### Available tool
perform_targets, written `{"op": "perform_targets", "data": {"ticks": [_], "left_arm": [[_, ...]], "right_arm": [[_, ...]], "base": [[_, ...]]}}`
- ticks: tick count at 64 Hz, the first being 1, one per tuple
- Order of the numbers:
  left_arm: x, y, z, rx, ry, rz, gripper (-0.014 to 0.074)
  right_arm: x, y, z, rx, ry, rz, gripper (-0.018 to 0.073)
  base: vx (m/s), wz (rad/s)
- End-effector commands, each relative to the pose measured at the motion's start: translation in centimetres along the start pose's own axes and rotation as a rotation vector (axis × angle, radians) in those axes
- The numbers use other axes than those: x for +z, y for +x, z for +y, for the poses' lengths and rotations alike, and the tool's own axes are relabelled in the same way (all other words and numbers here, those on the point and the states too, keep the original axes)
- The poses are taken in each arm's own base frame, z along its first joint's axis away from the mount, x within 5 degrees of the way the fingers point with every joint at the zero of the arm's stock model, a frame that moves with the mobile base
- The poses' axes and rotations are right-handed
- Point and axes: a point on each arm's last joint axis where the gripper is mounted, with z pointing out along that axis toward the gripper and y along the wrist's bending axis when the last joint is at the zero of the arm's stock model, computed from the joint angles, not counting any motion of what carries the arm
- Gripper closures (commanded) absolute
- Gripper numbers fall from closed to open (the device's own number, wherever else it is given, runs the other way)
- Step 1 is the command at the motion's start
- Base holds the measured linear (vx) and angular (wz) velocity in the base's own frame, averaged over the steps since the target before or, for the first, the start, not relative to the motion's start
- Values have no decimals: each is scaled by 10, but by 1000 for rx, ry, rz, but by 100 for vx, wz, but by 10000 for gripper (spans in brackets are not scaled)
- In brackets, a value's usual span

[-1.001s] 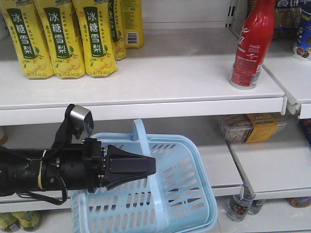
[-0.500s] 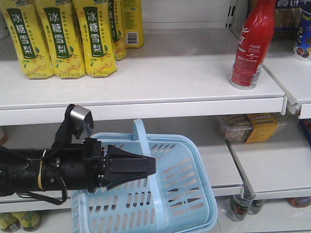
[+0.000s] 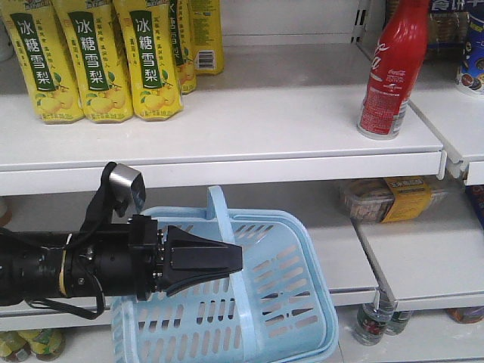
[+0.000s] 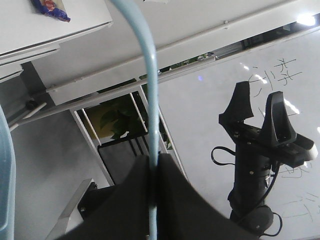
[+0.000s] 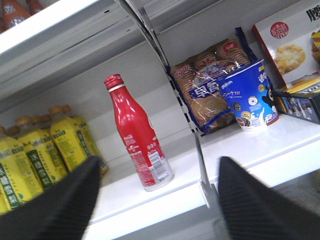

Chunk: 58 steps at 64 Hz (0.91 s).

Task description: Place coke in basket with both arms

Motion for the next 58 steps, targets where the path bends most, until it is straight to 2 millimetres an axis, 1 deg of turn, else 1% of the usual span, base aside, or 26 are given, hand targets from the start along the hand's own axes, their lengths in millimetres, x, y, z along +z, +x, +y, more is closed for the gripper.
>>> {"op": "perform_targets", "data": {"ticks": [1, 6, 9, 14, 19, 23, 27, 38, 48, 58], "left_arm": [[-4, 4, -34, 30, 246, 55, 603], [-4, 4, -34, 30, 246, 55, 603], [-4, 4, -34, 30, 246, 55, 603], [-4, 4, -34, 30, 246, 55, 603], [-4, 4, -34, 30, 246, 55, 603], [-4, 4, -34, 30, 246, 55, 603], [-4, 4, -34, 30, 246, 55, 603], [-4, 4, -34, 30, 246, 55, 603], [-4, 4, -34, 30, 246, 55, 603], [-4, 4, -34, 30, 246, 55, 603]], "right_arm": [[9, -19, 6, -49, -11, -98, -95], [19, -27, 11, -110, 2, -57, -109], [25, -36, 16, -159, 4, -29, -106], [42, -48, 25, -223, 6, 59, -93], [65, -59, 35, -279, -19, 152, -78], [82, -63, 41, -319, -56, 218, -67], [104, -65, 47, -349, -111, 260, -57], [154, -65, 54, -369, -219, 287, -36], [194, -56, 49, -345, -237, 304, -36], [223, -53, 43, -372, -212, 297, -36]], "base": [[0, 0], [0, 0], [0, 0], [0, 0], [0, 0], [0, 0], [0, 0], [0, 0], [0, 0], [0, 0]]}}
